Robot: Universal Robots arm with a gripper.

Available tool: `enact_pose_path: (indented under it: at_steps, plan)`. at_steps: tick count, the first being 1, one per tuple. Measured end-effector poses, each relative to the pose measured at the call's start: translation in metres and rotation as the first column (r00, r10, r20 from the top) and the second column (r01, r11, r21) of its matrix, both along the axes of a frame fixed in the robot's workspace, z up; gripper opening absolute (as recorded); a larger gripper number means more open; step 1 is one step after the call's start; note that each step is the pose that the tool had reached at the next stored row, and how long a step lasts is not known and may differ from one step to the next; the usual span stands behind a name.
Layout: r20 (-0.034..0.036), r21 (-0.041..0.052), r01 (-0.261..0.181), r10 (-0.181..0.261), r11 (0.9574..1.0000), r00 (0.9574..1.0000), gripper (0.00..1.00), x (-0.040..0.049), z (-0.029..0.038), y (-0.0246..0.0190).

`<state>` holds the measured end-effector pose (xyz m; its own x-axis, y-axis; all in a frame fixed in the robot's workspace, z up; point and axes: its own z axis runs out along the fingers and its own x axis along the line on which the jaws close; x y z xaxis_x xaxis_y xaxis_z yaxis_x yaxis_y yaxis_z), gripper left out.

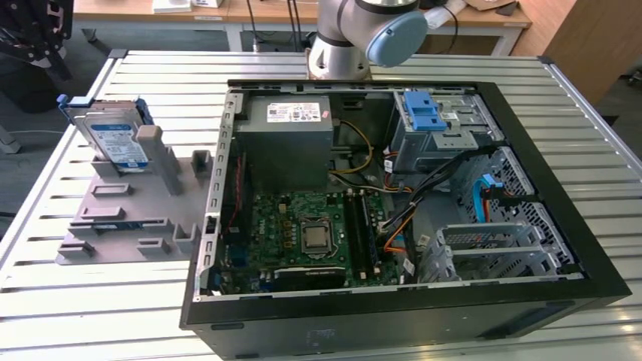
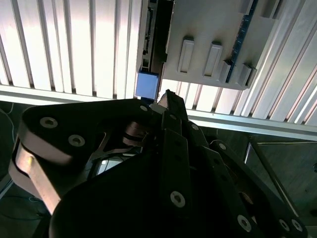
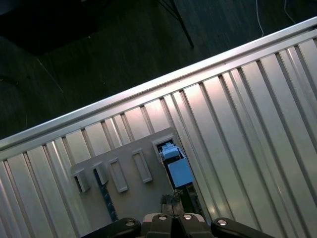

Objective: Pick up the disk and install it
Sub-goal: 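Pick up the disk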

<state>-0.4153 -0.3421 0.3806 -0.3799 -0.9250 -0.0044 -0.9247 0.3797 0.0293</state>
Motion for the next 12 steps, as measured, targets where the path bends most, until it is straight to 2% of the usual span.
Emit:
enact_pose_path:
  at_steps: [12]
  plan:
    - [0.0, 0.0, -0.007, 0.007, 1.0, 1.0, 0.11, 0.0, 0.0, 0.0]
